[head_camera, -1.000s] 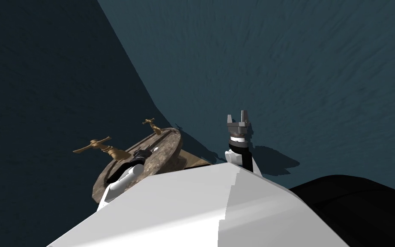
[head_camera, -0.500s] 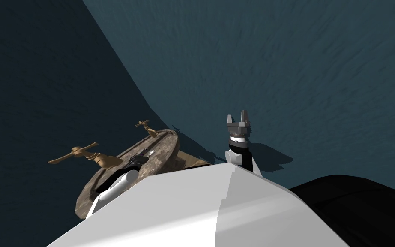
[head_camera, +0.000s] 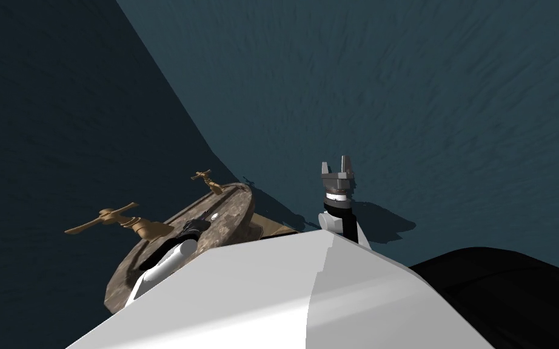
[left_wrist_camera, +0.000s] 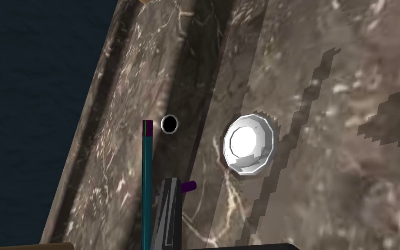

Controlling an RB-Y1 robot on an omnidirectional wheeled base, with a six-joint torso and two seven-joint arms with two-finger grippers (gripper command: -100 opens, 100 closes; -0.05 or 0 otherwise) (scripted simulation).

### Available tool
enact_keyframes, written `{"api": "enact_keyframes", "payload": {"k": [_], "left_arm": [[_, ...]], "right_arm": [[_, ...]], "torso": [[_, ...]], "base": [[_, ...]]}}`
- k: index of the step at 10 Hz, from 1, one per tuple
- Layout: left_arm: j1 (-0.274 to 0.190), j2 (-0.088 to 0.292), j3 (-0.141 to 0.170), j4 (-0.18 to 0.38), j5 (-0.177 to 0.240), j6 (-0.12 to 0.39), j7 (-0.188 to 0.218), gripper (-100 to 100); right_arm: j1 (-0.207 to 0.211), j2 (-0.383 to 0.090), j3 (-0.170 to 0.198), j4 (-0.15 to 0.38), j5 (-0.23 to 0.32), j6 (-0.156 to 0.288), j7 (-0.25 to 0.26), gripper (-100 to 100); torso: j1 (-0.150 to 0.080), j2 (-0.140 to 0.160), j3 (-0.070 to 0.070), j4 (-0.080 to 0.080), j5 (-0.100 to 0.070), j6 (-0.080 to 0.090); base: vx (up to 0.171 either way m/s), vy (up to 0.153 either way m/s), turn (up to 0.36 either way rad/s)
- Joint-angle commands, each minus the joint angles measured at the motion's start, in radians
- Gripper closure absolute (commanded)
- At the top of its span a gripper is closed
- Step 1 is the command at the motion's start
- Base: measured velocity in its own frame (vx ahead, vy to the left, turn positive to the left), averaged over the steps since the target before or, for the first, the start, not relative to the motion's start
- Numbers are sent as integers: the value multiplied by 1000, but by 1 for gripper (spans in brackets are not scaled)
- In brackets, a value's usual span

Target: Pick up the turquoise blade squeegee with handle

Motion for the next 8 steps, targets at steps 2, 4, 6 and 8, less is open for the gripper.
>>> {"api": "enact_keyframes", "payload": {"k": [2,4,6,8], "left_arm": [[0,0,0,0,0,0,0,100],[0,0,0,0,0,0,0,0],[-19,-3,7,-6,14,-28,45,-100],[-36,-7,15,-12,27,-54,87,-100]], "right_arm": [[0,0,0,0,0,0,0,0],[0,0,0,0,0,0,0,0],[0,0,0,0,0,0,0,0],[0,0,0,0,0,0,0,0]], "torso": [[0,0,0,0,0,0],[0,0,0,0,0,0],[0,4,2,1,0,-1],[-2,10,5,2,0,0]], "base": [[0,0,0],[0,0,0],[-105,-1,221],[-144,-17,186]]}}
